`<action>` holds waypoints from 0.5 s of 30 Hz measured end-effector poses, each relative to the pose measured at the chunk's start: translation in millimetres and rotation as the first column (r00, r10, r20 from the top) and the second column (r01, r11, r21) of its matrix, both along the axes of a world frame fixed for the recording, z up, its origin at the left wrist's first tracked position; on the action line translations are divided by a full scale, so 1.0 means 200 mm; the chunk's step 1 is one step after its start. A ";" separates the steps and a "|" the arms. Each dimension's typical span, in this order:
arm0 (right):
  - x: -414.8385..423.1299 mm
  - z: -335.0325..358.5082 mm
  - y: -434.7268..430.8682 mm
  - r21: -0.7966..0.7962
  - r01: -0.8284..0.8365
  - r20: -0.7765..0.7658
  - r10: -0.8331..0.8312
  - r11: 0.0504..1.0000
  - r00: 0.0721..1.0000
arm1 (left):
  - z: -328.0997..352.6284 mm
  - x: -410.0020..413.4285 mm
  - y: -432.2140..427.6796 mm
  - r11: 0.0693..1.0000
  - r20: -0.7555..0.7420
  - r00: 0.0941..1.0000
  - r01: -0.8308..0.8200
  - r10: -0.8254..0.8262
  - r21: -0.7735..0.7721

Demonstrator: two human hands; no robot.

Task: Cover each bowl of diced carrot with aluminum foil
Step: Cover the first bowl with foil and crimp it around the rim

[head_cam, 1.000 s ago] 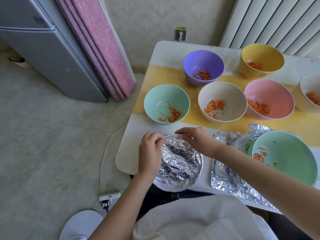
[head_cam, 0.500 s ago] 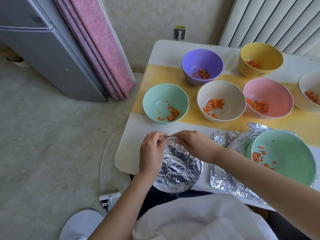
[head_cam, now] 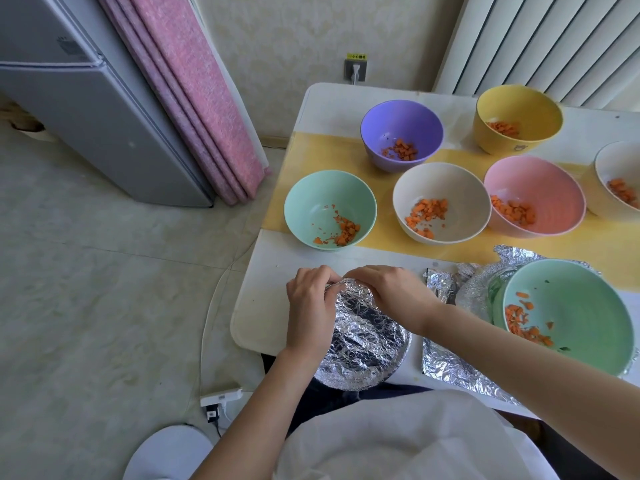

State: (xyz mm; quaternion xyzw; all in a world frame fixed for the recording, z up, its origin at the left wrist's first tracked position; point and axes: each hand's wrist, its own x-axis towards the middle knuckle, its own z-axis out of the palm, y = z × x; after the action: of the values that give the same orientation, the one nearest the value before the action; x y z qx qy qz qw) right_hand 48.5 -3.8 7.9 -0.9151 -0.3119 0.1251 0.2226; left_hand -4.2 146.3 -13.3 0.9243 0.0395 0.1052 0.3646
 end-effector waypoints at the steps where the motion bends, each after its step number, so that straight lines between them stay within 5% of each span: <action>1: 0.00 0.00 0.00 0.009 -0.006 -0.012 0.006 1.000 1.000 | 0.00 0.00 0.00 1.000 -0.002 1.000 -0.004 0.004 -0.009; 15: 0.01 -0.05 0.04 0.002 -0.022 -0.148 0.022 1.000 0.989 | 0.00 -0.02 0.02 0.992 0.005 0.999 0.039 -0.039 -0.117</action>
State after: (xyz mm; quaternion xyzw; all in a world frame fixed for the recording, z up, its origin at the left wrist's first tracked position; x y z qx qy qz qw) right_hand 49.9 4.4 -1.4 -0.8999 -0.3045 0.1948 0.2439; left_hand -7.7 149.8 -13.8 0.9019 0.0271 0.0967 0.4201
